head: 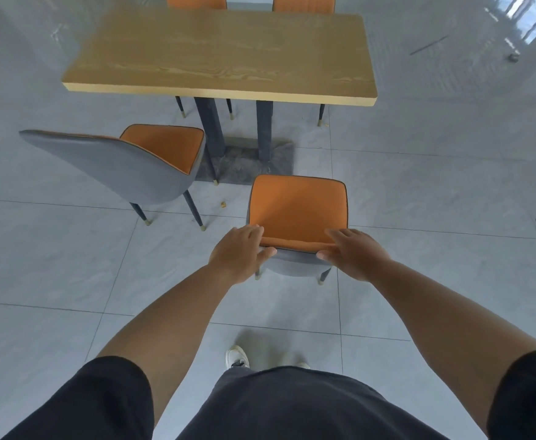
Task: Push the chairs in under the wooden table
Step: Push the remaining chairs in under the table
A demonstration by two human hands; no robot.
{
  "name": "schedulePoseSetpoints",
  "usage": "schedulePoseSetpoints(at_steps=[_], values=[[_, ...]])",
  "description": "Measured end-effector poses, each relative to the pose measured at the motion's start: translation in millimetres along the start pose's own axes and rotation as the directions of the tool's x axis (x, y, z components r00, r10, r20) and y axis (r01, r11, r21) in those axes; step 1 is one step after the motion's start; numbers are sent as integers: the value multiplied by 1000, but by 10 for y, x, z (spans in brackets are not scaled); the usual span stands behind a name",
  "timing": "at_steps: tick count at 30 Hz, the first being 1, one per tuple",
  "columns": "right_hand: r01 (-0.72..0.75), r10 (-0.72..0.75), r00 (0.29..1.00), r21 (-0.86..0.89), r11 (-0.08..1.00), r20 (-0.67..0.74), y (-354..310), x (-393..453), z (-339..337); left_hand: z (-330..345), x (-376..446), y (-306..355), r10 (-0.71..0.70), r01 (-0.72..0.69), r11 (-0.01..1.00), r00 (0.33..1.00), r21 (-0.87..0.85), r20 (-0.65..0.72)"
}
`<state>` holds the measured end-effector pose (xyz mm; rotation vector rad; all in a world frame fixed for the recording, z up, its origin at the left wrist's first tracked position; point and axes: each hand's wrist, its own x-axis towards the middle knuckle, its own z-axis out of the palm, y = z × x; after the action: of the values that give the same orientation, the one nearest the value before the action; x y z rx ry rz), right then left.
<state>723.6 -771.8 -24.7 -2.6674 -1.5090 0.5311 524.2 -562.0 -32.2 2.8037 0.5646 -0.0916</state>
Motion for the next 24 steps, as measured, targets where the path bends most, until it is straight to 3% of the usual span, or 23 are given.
schedulePoseSetpoints(at_steps=[9,14,24], values=[[83,-87,992,-54,995,-87,-1041,454,-48,-321,-538,-871,-107,112,986,993,123,-47],[73,-76,989,-25,997,-126,-1846,745,53,-579,-835,-1708,-137,139,983,990,118,-19],[142,-141,978,-8,990,-154,-3536,1520,23,-1191,-1430,-3301,-208,220,965,974,144,-90]])
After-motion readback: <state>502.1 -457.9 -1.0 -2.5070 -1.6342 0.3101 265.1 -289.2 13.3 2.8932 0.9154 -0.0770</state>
